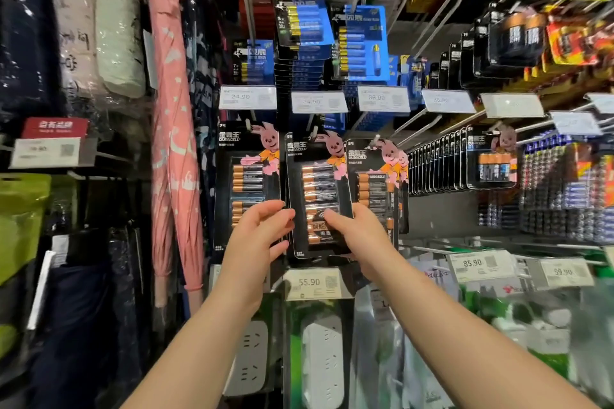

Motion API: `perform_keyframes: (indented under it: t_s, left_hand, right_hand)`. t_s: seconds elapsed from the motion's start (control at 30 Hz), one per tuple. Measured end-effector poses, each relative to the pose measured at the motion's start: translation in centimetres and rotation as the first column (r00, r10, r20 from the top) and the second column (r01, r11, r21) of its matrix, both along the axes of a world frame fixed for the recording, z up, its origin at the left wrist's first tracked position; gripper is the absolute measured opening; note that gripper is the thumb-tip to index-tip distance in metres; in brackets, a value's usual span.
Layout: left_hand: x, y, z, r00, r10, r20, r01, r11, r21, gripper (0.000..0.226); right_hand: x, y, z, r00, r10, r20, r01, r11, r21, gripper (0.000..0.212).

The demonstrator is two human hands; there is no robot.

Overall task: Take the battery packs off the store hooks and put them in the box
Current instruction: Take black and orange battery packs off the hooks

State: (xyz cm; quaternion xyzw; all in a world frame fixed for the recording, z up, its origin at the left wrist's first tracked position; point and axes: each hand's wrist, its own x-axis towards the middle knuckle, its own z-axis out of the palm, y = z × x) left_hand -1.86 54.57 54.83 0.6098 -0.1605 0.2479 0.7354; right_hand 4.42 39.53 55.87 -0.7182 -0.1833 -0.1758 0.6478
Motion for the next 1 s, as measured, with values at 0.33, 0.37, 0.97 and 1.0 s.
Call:
perform_keyframes:
  t_s: [0.33, 0.37, 0.97, 1.0]
  left_hand:
    - [-2.6, -8.4, -2.7, 0.997, -0.051, 0.06, 0.05, 0.998, 0.029, 0.007]
    - [-2.6, -10.2, -3.5, 0.997, -0.074, 0.034, 0.073, 0.997, 0.038, 0.01]
    - [-2.8, -42.6, -31.2, 0.587, -0.33, -0.739, 0.568, 0.819, 0.086, 0.019]
    - [-3.4, -43.3, -32.7, 0.576, -0.316, -0.753, 0.582, 0.806, 0.107, 0.018]
  right_hand:
    - [-4.0, -7.4, -4.7, 0.999, 0.004, -0.039, -0.004, 1.0, -0.002, 0.007]
    - [-4.8, -9.2, -5.9, 0.997, 0.0, -0.074, 0.001, 1.0, 0.019, 0.008]
    - [-15.5, -43.3, -28.3, 0.658, -0.298, -0.692, 0.272, 0.95, -0.15, 0.025]
    - [-15.8, -44.5, -29.8, 0.609, -0.3, -0.734, 0.269, 0.949, -0.165, 0.026]
